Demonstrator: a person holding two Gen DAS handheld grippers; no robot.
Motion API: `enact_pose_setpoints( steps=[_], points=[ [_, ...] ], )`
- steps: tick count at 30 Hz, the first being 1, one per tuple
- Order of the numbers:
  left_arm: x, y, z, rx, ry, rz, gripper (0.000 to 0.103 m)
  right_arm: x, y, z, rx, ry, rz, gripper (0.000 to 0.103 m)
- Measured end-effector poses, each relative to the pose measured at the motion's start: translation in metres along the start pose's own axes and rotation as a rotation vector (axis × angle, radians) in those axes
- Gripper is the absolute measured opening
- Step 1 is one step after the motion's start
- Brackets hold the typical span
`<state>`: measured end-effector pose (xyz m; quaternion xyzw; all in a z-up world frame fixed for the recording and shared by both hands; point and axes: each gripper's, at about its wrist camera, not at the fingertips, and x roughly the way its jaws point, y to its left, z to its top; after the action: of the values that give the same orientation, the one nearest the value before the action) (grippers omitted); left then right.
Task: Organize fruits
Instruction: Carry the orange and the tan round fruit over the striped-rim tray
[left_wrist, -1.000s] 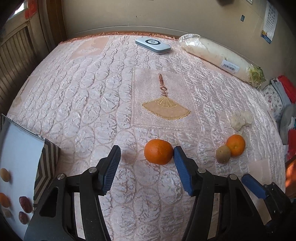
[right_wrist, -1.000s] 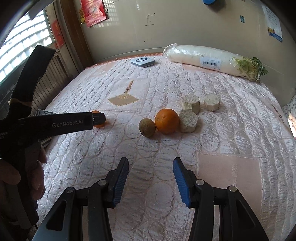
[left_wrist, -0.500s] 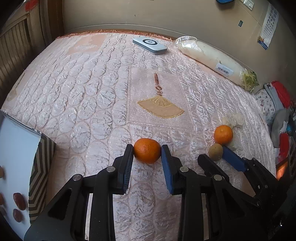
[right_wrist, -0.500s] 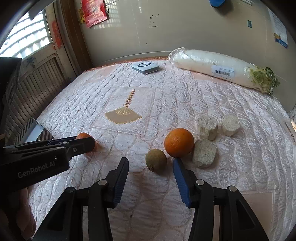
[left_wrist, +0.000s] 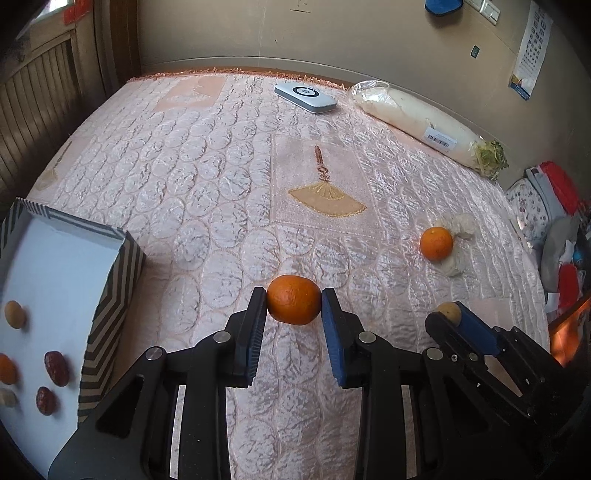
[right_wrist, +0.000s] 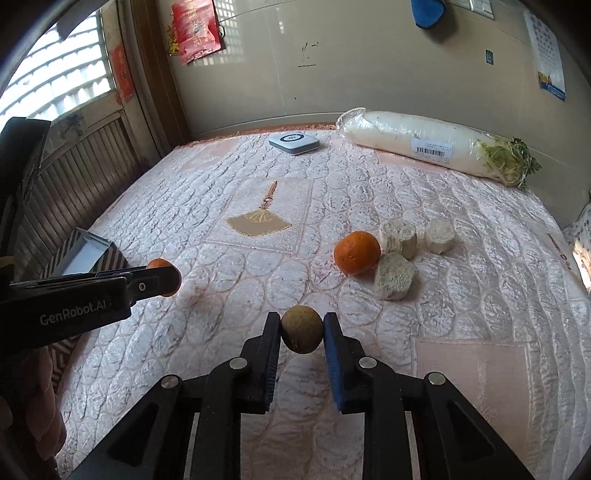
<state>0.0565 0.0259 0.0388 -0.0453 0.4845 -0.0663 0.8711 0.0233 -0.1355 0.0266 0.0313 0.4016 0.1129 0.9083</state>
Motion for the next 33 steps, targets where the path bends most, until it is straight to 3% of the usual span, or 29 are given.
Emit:
enact_pose_setpoints(
  steps=[18, 33],
  points=[
    [-0.053, 0.023, -0.056, 0.054, -0.105, 0.104, 0.029, -0.035, 0.048, -0.026, -0.031, -0.037, 0.023, 0.022],
    [-0.087, 0.070, -0.074, 0.001, -0.187, 0.182, 0.029, -0.038, 0.110, -0.029, -0.127, -0.037, 0.072, 0.022]
  ],
)
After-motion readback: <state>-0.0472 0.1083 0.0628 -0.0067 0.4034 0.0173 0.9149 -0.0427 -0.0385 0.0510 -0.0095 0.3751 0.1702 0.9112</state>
